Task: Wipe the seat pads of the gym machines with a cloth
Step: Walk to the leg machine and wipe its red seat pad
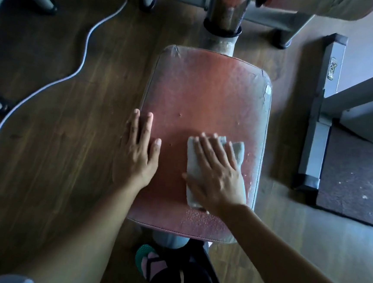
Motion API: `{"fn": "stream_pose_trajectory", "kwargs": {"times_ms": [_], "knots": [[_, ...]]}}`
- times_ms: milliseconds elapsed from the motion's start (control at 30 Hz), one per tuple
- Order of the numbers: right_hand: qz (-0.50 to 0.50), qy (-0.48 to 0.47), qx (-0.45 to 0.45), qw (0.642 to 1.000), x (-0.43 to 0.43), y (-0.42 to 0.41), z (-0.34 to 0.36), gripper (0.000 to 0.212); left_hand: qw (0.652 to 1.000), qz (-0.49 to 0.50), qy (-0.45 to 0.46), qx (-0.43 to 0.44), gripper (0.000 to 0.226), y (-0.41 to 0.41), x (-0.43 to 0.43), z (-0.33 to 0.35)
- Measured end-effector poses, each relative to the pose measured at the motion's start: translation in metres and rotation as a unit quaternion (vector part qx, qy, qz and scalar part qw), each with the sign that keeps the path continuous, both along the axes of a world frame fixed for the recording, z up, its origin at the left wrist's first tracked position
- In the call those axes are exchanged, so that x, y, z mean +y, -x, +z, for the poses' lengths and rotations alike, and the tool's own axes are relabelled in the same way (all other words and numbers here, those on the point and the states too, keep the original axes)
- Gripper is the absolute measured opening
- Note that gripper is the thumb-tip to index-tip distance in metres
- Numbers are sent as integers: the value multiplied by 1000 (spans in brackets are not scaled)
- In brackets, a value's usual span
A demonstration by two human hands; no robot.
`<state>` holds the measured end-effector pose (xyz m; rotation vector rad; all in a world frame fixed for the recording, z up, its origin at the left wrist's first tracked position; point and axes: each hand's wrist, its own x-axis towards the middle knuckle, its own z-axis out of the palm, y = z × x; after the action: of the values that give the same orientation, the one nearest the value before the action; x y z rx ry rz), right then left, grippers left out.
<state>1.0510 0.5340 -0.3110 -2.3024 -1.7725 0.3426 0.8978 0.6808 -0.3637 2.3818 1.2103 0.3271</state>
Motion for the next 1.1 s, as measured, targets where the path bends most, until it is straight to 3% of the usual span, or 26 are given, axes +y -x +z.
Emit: {"fn": "stream_pose_trajectory", "kwargs": {"times_ms": [100,267,333,467,567,733,1000,1100], "knots": [[18,-7,-5,1000,-15,-23,-1,65,1000,-7,3,-6,59,0,0,1],[-195,2,-34,980,7,-63,-12,62,1000,-7,-12,-12,57,-2,2,-3],[-227,2,-34,973,5,-46,-13,62,1000,-6,-7,-4,58,-2,2,-4],[-109,-22,-15,994,-33,10,-1,60,999,12,3,40,61,-1,0,1],[-33,-16,-24,999,-48,-4,0,58,999,1,-3,50,62,4,-4,6],[-200,1,11,980,-31,-53,-8,63,994,-80,-34,61,62,39,-32,12],[-127,-4,1,992,-95,40,-1,60,991,-109,-1,75,63,73,-45,15],[-144,26,-6,989,-92,73,3,59,991,-102,10,82,62,73,-47,16]]}}
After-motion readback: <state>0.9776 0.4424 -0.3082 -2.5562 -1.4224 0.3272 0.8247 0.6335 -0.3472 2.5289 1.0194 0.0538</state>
